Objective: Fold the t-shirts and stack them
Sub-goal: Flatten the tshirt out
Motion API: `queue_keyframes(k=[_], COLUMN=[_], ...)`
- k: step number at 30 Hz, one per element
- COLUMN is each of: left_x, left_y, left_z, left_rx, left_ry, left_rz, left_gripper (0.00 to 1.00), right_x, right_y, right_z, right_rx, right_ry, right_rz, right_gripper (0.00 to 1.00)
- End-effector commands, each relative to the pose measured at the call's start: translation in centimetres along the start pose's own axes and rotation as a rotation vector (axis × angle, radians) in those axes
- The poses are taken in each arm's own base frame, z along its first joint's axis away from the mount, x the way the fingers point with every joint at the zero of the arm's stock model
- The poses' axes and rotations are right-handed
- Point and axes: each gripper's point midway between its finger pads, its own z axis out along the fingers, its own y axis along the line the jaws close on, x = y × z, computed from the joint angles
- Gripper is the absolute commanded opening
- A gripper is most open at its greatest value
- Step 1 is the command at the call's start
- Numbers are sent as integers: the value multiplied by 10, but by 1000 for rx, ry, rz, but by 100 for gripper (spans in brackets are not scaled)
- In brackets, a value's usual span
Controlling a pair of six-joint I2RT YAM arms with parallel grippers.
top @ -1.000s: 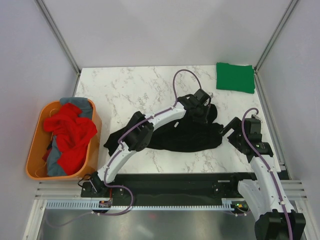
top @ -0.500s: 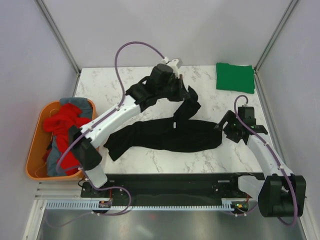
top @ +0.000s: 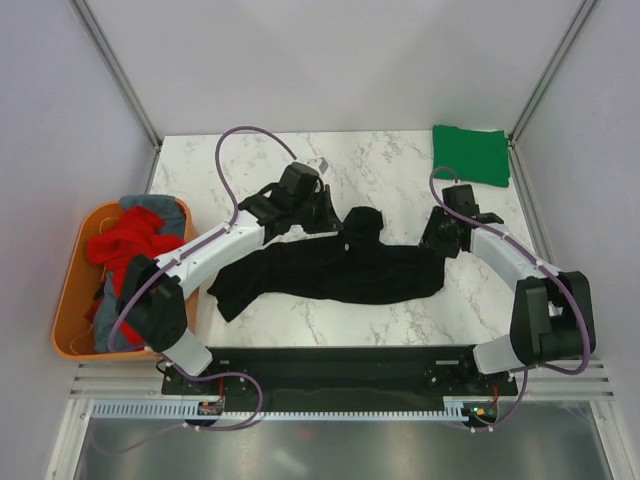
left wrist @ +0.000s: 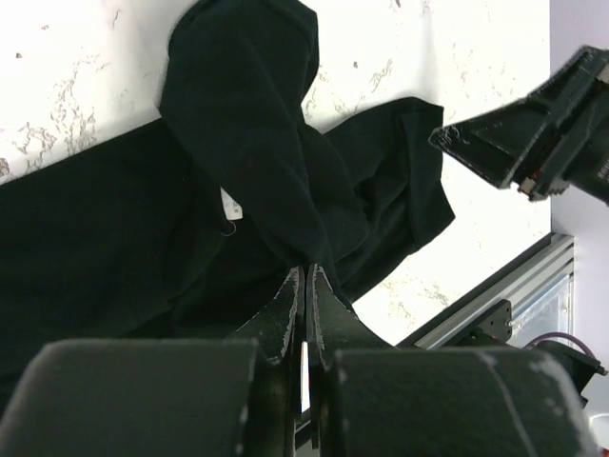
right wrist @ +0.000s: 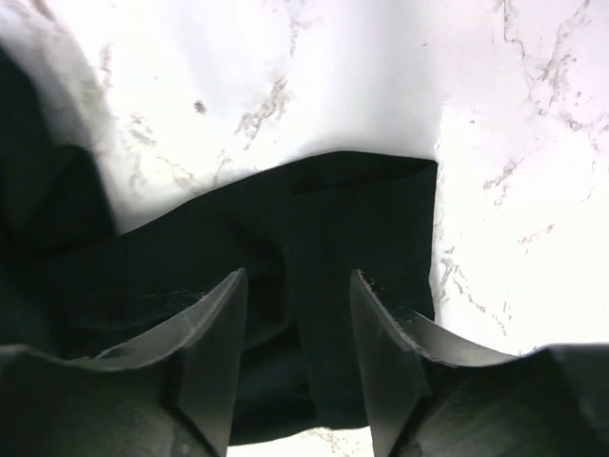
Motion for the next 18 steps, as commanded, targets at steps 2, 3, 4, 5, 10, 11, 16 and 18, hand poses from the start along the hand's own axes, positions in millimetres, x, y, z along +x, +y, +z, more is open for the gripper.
queue_keyframes(k=[2, 3, 4, 5, 10, 11, 16, 18], left_x=[-22, -21, -22, -22, -17, -14, -12, -10], left_y=[-17, -15, -13, -10, -1, 2, 9, 11], left_z=[-19, -20, -20, -19, -18, -17, -18, -18], left_rx=[100, 102, 104, 102, 100, 98, 98, 94], left_ry=[-92, -91, -92, -91, -86, -80, -81, -77], left_rz=[-21, -25, -30, -33, -44, -48, -58, -62], left_gripper=[2, 2, 2, 2, 2, 2, 2, 2], right_x=[-21, -19, -15, -15, -7, -7, -16, -19], right_y=[5, 9, 10, 11, 15, 15, 1, -1], right_z=[13, 16, 22, 25, 38, 39, 44, 46], right_rx=[51, 50, 61, 70, 122, 132, 230, 249], right_ry=[-47, -38, -20, -19, -1, -4, -28, -24], right_rz=[-70, -88, -99, -109, -164, -172, -208, -226], right_gripper=[52, 52, 52, 52, 51, 52, 51, 50])
